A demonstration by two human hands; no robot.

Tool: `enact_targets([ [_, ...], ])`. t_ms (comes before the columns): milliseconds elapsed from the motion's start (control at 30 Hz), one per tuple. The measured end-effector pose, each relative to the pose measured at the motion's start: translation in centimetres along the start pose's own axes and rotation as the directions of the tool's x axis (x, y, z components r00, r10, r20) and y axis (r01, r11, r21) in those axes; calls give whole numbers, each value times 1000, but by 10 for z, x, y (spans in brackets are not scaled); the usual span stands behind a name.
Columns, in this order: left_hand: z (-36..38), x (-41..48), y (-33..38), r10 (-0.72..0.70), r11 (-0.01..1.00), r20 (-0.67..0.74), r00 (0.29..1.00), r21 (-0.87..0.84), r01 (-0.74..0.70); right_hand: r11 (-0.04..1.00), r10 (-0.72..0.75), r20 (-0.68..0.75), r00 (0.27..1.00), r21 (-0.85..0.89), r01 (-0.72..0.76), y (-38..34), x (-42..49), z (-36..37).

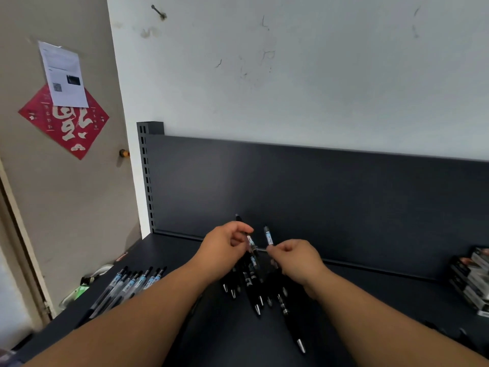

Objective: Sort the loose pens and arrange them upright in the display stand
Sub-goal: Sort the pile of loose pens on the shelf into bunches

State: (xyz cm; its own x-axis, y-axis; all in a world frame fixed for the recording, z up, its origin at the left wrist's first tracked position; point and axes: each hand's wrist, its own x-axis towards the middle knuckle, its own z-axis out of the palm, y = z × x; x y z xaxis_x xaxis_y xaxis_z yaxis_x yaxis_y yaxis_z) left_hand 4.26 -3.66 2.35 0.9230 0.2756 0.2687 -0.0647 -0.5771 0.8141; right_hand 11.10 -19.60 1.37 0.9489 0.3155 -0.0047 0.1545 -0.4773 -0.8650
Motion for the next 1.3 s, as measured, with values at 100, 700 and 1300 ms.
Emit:
enact_targets([
  [100,-3,-2,4,54,996,-89,995,-64,-60,986,-66,-4,998,150,66,-6,-5,3],
  [700,-12,5,8,-124,965,-163,979,-250,80,969,-157,32,987,-188,160,-21,-7,11],
  [1300,3,-2,-15,-431,870,-60,900,-293,397,964,-6,0,1000,-267,6,-9,18,20],
])
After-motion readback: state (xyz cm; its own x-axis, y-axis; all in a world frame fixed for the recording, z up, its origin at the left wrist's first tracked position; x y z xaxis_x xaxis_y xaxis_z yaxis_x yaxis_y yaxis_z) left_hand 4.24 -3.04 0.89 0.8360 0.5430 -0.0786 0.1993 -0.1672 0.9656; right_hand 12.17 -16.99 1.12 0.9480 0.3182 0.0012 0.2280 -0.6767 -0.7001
